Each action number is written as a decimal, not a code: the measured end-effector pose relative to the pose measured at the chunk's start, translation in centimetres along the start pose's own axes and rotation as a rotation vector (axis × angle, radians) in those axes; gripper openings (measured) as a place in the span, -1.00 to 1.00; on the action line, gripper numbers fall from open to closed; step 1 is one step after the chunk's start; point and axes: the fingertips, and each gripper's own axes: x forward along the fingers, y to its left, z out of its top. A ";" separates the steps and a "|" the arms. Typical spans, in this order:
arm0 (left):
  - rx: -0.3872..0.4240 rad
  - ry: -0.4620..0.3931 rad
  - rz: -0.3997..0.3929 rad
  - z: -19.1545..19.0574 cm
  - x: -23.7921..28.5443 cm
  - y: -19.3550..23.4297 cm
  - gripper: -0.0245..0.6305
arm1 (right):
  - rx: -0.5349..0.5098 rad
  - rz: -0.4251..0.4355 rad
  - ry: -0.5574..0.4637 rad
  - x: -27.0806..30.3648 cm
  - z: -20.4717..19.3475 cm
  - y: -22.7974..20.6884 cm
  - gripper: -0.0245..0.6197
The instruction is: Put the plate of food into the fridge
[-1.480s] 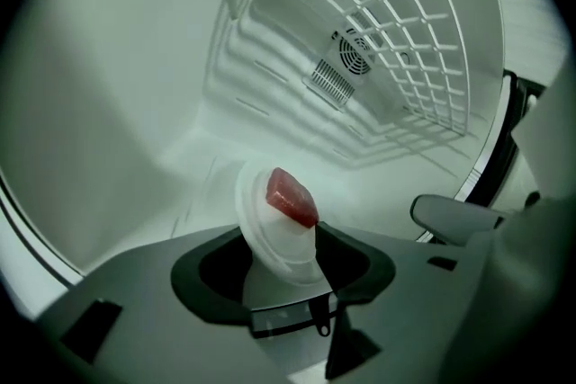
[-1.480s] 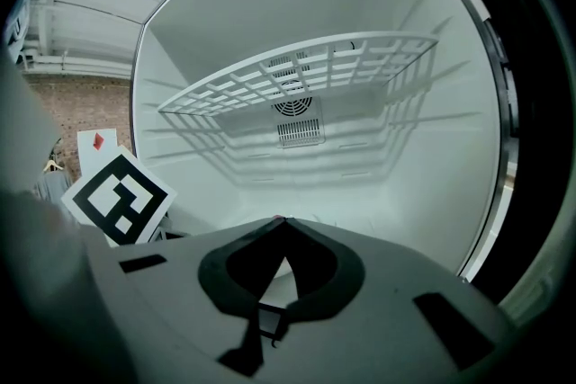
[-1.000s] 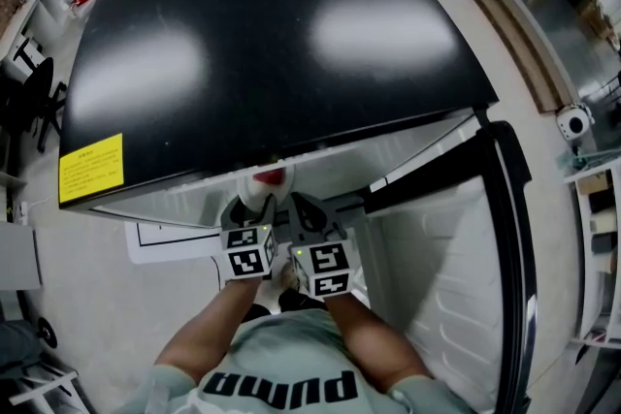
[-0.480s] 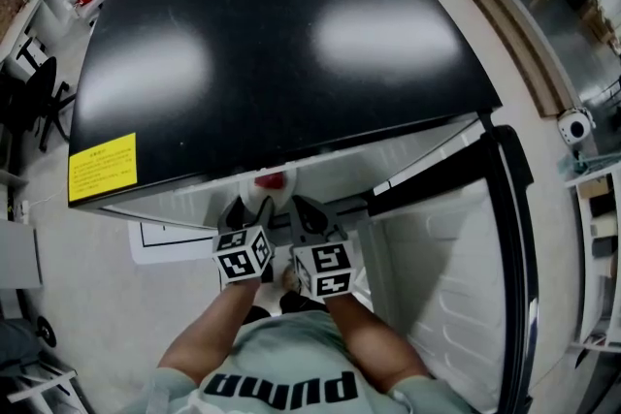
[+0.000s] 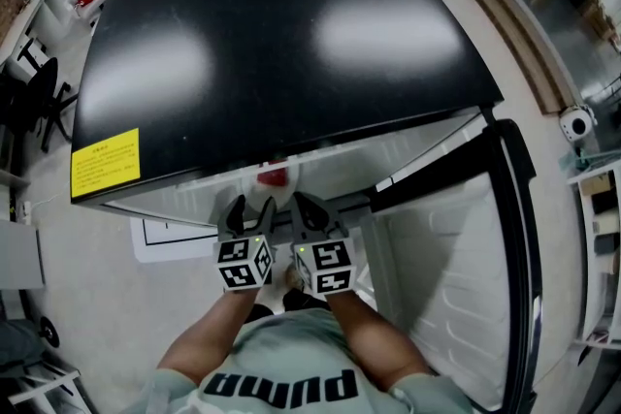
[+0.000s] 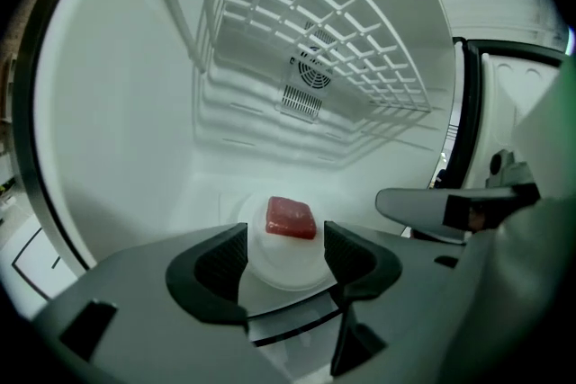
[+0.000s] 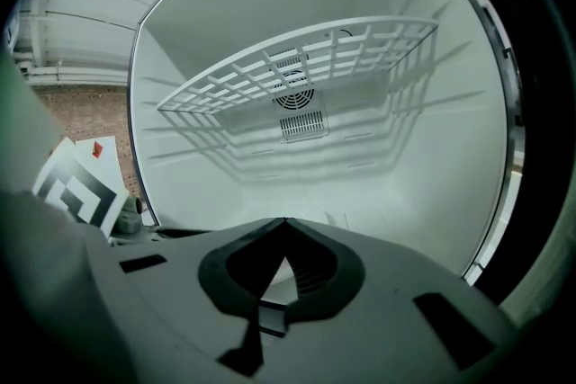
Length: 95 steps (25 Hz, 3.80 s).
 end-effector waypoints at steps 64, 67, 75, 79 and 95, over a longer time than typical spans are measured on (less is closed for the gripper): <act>0.318 -0.093 -0.742 0.7 -41.1 2.1 -0.91 | -0.013 -0.470 -0.230 -28.0 -2.9 32.3 -0.91; 0.315 -0.064 -0.726 -1.3 -41.4 1.7 -0.91 | 0.011 -0.469 -0.222 -28.9 -4.2 31.8 -0.91; 0.326 -0.037 -0.688 -4.8 -41.2 1.3 -0.91 | 0.023 -0.465 -0.198 -30.2 -6.8 31.1 -0.91; 0.331 -0.048 -0.697 -4.8 -41.5 1.0 -0.91 | 0.015 -0.460 -0.184 -30.2 -7.5 31.5 -0.91; 0.326 -0.051 -0.754 -4.2 -41.9 1.6 -0.91 | 0.038 -0.518 -0.209 -30.7 -7.0 32.6 -0.91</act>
